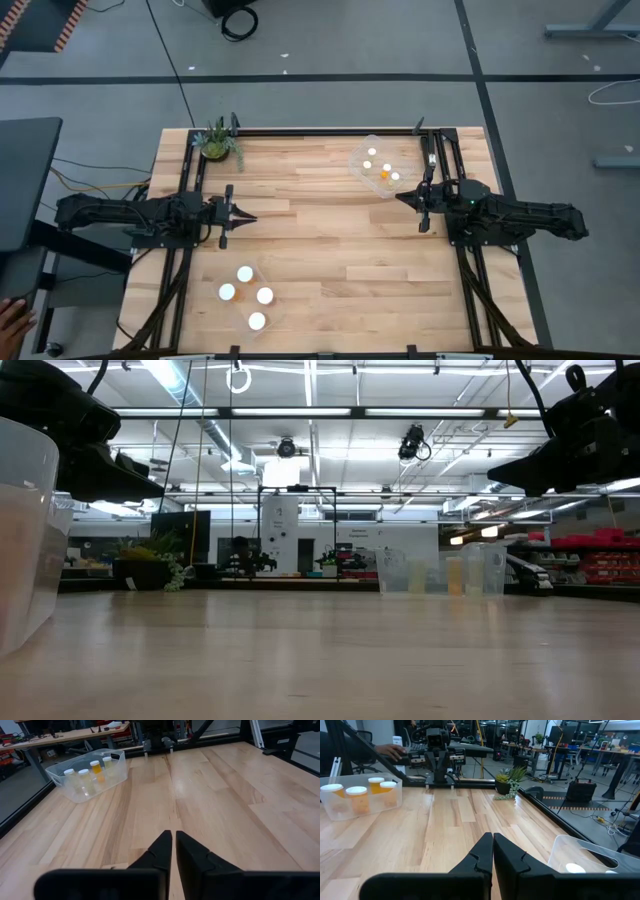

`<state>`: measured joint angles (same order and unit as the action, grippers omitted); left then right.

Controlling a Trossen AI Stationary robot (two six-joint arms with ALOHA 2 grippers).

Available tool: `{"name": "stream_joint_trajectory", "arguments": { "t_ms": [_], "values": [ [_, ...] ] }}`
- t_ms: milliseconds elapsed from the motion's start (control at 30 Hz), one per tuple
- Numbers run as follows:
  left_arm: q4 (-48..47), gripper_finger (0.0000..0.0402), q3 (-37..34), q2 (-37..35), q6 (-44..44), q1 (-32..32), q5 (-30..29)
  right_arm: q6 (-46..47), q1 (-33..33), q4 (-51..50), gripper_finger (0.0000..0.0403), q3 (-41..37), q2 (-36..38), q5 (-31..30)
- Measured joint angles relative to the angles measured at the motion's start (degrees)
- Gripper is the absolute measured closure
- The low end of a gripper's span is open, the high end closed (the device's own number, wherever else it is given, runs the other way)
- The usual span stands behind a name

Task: Pick and place medicine bottles into bin by pill shape (circle, oval)
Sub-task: Return to Home Position

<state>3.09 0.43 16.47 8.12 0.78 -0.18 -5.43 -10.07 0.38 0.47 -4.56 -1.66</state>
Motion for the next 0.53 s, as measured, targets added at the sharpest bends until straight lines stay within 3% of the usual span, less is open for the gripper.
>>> {"name": "stream_joint_trajectory", "arguments": {
  "t_ms": [533],
  "values": [
    [0.0,0.0363,0.0,0.0,0.0,0.0,0.0,0.0,0.0,0.0,0.0384,0.0,0.0,0.0]
  ]
}}
